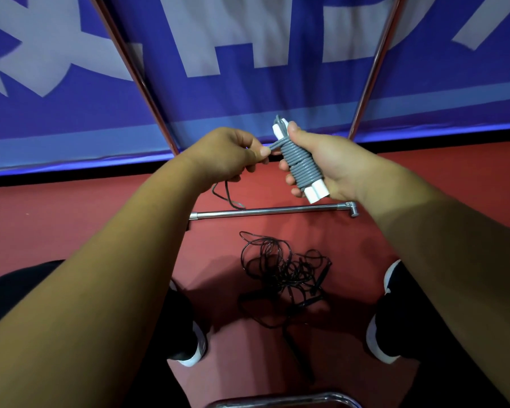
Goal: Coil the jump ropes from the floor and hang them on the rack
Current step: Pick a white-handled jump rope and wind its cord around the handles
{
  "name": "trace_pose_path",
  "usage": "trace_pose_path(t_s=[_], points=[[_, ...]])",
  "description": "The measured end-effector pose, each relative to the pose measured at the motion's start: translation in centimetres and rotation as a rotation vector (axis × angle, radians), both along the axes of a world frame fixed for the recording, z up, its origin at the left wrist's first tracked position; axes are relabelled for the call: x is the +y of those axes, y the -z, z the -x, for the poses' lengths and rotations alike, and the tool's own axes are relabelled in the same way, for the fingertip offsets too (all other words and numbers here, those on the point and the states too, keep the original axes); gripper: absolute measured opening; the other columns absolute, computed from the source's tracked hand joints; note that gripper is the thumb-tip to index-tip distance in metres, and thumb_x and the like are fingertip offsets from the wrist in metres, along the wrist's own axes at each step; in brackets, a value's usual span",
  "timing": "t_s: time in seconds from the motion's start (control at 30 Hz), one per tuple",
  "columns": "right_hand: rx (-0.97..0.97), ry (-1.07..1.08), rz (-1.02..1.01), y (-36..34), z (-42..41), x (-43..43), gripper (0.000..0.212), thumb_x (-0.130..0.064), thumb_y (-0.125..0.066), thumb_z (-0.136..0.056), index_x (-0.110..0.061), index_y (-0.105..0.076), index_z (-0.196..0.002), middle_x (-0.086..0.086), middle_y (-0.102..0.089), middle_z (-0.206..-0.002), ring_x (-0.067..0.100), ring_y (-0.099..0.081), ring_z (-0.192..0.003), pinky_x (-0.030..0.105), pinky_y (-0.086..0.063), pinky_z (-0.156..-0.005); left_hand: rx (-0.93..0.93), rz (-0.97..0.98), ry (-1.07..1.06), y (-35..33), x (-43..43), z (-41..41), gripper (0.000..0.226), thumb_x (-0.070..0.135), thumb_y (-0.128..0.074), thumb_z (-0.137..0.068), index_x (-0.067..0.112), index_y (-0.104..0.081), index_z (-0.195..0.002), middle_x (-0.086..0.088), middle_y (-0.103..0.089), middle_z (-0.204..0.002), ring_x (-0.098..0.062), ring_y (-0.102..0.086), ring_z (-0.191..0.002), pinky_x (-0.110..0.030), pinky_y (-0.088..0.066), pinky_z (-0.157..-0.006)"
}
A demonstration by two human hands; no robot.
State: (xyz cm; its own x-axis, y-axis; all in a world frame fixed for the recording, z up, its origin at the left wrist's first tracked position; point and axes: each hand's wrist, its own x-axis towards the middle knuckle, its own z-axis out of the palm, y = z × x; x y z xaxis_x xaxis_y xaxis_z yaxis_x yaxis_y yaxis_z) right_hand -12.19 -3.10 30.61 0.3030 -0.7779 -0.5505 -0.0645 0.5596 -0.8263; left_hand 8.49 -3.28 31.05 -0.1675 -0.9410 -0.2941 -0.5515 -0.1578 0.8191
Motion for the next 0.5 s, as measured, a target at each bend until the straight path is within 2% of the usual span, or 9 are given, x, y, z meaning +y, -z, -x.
trace_pose_path(t_s=[0.07, 0.13, 0.23, 0.33, 0.4, 0.5], points=[[0.014, 0.019, -0.015, 0.3, -0.1, 0.0, 0.053, -0.064, -0.053, -0.104, -0.015, -0.07, -0.113, 0.002, -0.066, -0.078, 0.018, -0.058, -0.056, 0.032, -0.052, -0.058, 0.033, -0.033, -0.003, 0.0, 0.0, 0.2, 0.019, 0.024, -0.064, -0.104, 0.012, -0.078, -0.098, -0.004, -0.07, -0.079, -0.012, -0.056, -0.062, -0.029, -0.051, -0.067], [0.009, 0.048, -0.026, 0.4, -0.3, 0.0, 0.054, -0.064, -0.052, -0.104, -0.014, -0.071, -0.109, 0.001, -0.062, -0.074, 0.017, -0.052, -0.052, 0.028, -0.044, -0.054, 0.024, -0.072, 0.025, 0.1, -0.1, 0.2, 0.021, 0.017, -0.057, -0.107, 0.014, -0.076, -0.102, -0.002, -0.077, -0.089, -0.013, -0.07, -0.075, -0.03, -0.051, -0.073], [0.019, 0.028, -0.01, 0.4, -0.5, 0.3, 0.046, -0.064, -0.055, -0.102, -0.02, -0.068, -0.105, 0.002, -0.06, -0.076, 0.017, -0.048, -0.052, 0.025, -0.036, -0.053, -0.105, -0.098, 0.115, 0.3, 0.0, 0.2, 0.023, 0.009, -0.055, -0.107, 0.017, -0.076, -0.104, 0.0, -0.081, -0.101, -0.013, -0.078, -0.091, -0.02, -0.046, -0.063], [0.07, -0.029, 0.05, 0.2, -0.7, 0.7, 0.042, -0.068, -0.062, -0.097, -0.028, -0.064, -0.109, 0.005, -0.06, -0.083, 0.017, -0.049, -0.052, 0.026, -0.036, -0.054, -0.154, -0.098, 0.121, 0.3, 0.2, 0.1, 0.015, 0.007, -0.065, -0.101, 0.014, -0.078, -0.1, -0.003, -0.081, -0.092, -0.009, -0.078, -0.077, -0.014, -0.048, -0.058], [0.094, -0.073, 0.087, 0.1, -0.8, 1.0, 0.041, -0.07, -0.065, -0.095, -0.03, -0.064, -0.107, 0.005, -0.06, -0.084, 0.018, -0.049, -0.053, 0.026, -0.038, -0.054, -0.207, -0.088, 0.13, 0.3, 0.3, 0.0, 0.006, 0.011, -0.073, -0.096, 0.011, -0.08, -0.096, -0.004, -0.08, -0.082, -0.006, -0.073, -0.061, -0.017, -0.054, -0.058], [0.09, -0.127, 0.095, -0.2, -0.8, 1.4, 0.04, -0.067, -0.068, -0.094, -0.029, -0.066, -0.107, 0.004, -0.062, -0.083, 0.019, -0.05, -0.054, 0.026, -0.039, -0.052, -0.205, -0.148, 0.097, 0.7, 0.3, 0.1, 0.008, 0.013, -0.078, -0.093, 0.006, -0.076, -0.093, -0.014, -0.079, -0.084, -0.025, -0.079, -0.074, -0.036, -0.066, -0.073]])
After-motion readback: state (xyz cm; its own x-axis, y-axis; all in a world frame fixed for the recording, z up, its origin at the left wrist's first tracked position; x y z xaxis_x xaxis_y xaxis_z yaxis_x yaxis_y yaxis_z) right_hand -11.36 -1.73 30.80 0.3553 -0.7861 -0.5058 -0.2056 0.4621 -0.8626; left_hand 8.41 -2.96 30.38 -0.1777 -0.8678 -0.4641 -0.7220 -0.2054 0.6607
